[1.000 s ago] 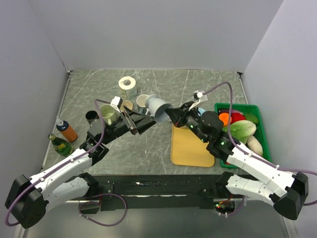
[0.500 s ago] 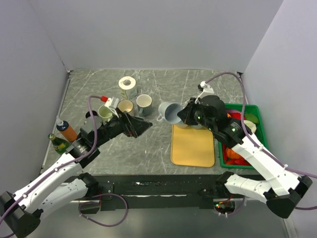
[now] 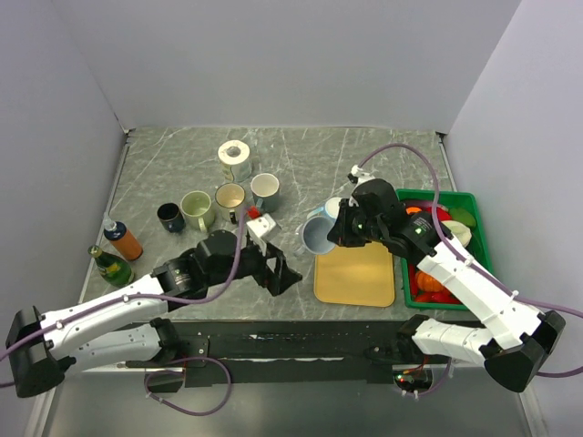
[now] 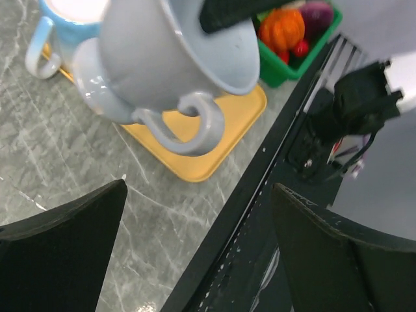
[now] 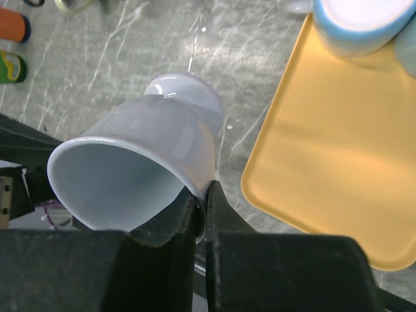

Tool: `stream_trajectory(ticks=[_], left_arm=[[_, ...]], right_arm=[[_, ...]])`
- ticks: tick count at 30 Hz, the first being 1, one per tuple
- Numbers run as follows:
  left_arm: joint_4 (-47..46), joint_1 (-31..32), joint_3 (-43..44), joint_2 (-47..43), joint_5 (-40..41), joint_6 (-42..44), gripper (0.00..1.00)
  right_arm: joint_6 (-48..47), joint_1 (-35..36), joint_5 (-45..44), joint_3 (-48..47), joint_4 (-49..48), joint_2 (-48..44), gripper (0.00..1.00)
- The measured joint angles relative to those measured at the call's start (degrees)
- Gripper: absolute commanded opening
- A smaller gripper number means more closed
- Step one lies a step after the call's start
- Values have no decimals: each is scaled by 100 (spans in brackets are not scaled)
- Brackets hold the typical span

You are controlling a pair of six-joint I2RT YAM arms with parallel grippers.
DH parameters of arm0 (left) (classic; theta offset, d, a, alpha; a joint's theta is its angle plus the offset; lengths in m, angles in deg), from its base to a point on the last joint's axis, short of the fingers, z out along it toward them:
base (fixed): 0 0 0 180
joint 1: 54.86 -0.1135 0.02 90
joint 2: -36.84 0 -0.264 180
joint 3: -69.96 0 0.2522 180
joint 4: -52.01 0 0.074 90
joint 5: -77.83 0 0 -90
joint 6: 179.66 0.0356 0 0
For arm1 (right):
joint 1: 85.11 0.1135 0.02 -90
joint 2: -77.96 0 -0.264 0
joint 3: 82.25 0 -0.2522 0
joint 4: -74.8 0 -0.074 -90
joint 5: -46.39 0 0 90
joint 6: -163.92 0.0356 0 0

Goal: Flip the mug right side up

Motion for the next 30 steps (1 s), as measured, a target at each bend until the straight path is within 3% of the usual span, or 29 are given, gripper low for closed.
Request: stream_trajectory(ticks=[11,18,24,25,27,30], left_arm=[[240,850,859,986,1215,1012,74],[260,1266,979,1335,2188,1410,39],[273,1460,1021,1517,2612,1574,27],[273,1484,1021,1526,2671,1574,15],[260,1526,1023,1550,2791,1576,2],[214,1615,1023,1622,3042,1615,1]], right_arm=[[-46,0,216,2,125,4,0],[-92,0,184,7,254,4,0],[-87,0,166,7,400,33,0],[-85,0,168,7,402,39,0],[-83,0,166,7,400,50,0],[-83,-11,157,9,402,87,0]])
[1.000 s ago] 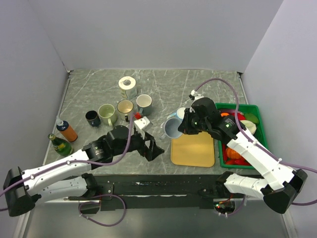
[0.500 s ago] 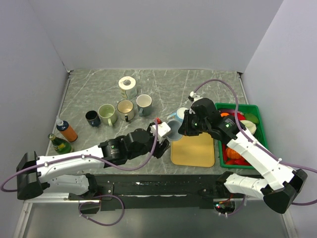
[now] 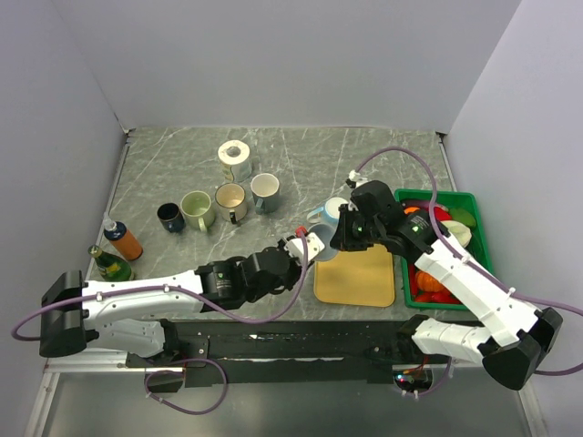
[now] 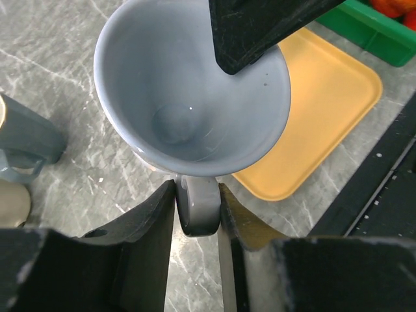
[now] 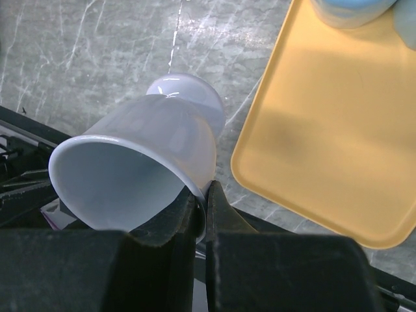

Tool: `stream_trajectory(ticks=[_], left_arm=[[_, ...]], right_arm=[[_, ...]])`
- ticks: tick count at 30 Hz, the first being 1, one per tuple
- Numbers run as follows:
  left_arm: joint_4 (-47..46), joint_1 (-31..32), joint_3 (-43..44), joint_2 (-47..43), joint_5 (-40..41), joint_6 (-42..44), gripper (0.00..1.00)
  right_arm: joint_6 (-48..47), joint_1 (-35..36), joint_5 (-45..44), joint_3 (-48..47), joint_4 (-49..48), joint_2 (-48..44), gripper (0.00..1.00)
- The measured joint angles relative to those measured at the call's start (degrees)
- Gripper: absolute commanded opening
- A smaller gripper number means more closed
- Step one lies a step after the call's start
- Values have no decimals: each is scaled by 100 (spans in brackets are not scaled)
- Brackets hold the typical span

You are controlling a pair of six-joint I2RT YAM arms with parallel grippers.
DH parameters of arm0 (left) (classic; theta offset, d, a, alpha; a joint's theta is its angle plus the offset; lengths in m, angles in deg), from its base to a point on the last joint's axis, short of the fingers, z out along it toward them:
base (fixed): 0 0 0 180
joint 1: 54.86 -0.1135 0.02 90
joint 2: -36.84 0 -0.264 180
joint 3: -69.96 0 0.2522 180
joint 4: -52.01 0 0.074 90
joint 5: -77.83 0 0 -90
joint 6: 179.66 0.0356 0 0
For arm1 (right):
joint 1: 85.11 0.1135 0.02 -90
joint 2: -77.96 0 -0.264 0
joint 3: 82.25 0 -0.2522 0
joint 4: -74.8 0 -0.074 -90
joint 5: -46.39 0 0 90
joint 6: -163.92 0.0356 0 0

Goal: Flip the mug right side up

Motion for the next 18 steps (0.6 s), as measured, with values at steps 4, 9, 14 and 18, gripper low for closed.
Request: stream_trajectory(ticks=[4,9,14,18], left_arm=[[-46,109,0,111,343,24,1],[-120,157,-35,166,625,-103,1],[-96,157,-260,173,793,-308,1],[-166,168,-396,166,933,-603,1]], right_arm=[[2,-11,-22,90,-79,13,25],[57,-17,-52,269,-426,-81,46],[146,-17,-59,372,-793,-212,47],[289,-17,-118,605,-970,-387,47]])
